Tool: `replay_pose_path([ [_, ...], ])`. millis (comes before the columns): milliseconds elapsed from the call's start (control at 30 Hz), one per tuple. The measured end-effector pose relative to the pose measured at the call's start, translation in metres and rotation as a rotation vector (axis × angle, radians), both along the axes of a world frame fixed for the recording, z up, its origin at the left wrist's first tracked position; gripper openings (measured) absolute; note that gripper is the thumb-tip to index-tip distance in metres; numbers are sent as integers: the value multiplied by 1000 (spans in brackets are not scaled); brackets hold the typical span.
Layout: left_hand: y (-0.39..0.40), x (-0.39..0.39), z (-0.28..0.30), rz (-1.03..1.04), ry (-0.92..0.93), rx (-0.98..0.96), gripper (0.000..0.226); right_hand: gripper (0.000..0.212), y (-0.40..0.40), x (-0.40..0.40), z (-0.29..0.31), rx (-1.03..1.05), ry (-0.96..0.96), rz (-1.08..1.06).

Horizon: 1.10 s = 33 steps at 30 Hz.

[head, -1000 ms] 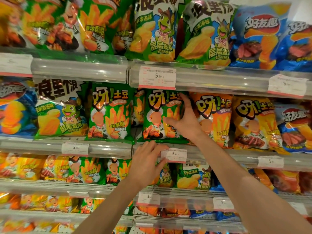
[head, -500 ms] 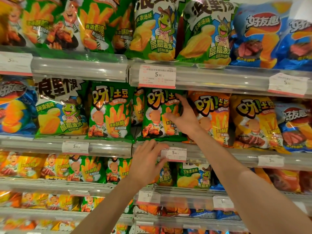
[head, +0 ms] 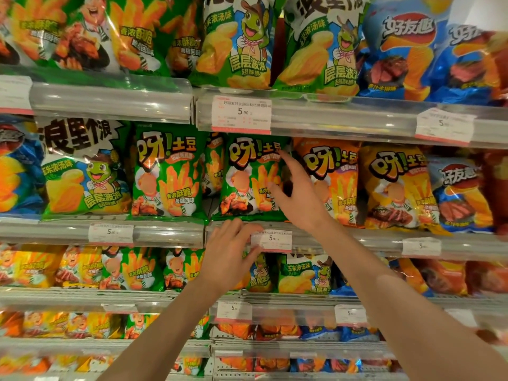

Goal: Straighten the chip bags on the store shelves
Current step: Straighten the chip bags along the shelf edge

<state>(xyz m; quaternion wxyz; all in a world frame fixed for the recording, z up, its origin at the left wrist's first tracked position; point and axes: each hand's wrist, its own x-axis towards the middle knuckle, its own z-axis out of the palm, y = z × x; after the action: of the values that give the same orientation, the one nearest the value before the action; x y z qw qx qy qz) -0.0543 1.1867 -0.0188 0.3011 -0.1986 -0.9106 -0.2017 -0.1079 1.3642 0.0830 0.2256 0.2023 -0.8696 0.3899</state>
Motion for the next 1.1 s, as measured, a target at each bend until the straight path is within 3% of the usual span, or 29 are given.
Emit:
replay_pose_path([
  [133, 4, 3, -3, 17, 71, -51, 35, 49, 35, 24, -6, 213, 315, -222],
  [233, 10, 2, -2, -2, 122, -85, 36, 44, 75, 30, -17, 177, 344, -323],
  [333, 14, -2, -1, -22, 108, -79, 37, 57, 107, 32, -18, 66, 149, -353],
  [433, 15, -5, -1, -8, 65, -26, 35, 84, 118, 32, -14, -48, -163, -245],
  [500, 14, -7, 0, -6, 65, -33, 34, 99, 117, 26, -13, -102, -239, -174],
  [633, 13, -6, 0, -13, 69, -30, 35, 106, 112, 20, -11, -208, -234, -127],
  [1100, 14, -5, -1, -10, 47, -17, 36, 107, 104, 14, -19, -187, -308, -60],
])
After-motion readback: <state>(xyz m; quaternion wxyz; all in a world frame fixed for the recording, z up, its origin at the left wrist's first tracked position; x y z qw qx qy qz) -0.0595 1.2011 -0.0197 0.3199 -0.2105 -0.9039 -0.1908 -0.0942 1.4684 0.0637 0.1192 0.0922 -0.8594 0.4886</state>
